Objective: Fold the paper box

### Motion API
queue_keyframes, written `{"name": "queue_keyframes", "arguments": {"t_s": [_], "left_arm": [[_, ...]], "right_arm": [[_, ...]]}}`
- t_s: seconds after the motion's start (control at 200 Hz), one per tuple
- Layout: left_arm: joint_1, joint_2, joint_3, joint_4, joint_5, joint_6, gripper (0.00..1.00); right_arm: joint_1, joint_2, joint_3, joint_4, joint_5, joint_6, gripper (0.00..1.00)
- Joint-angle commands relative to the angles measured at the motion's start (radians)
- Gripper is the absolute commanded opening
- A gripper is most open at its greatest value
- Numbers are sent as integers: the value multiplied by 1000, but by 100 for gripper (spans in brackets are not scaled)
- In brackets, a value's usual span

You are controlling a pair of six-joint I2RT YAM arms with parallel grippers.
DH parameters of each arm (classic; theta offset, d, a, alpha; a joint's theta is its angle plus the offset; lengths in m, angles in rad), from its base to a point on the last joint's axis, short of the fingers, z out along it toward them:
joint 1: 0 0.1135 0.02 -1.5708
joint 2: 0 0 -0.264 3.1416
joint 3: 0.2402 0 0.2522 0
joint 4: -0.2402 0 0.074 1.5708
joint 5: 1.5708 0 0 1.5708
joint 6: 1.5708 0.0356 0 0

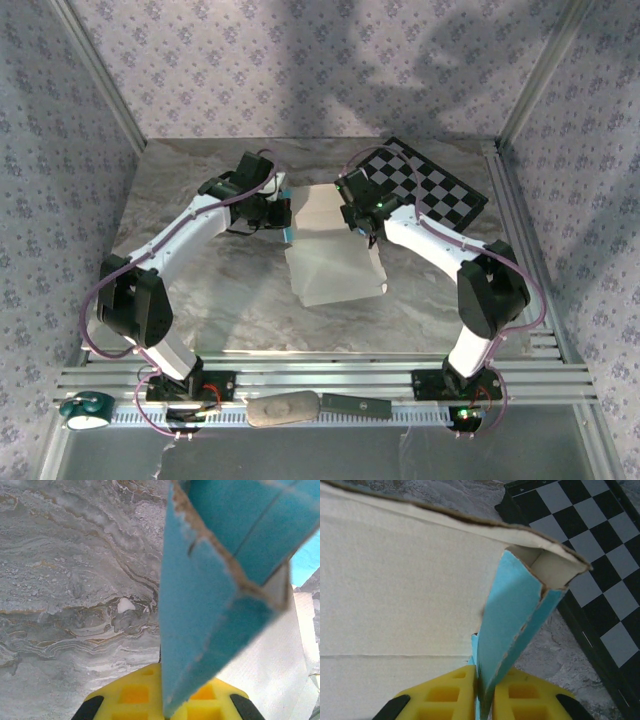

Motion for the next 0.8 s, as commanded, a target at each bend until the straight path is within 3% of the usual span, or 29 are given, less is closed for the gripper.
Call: {"name": "queue_keyframes", "arguments": {"t_s": [0.0,0.28,0.355,0.47,0.795], "left_arm": [[-21,-5,15,109,100,-10,0],[-21,-13,15,107,98,-11,0],[-21,-14,13,110,97,-11,0],[-22,-13,13,107,94,-13,0],[-22,-7,14,110,90,-19,0]], "right_arm": [[23,-9,-6,20,-110,-2,16],[23,4,-14,22,-97,10,19],[23,7,-12,20,-91,11,15],[23,12,-12,15,-52,18,0],[62,4,-3,2,84,-2,0]]}}
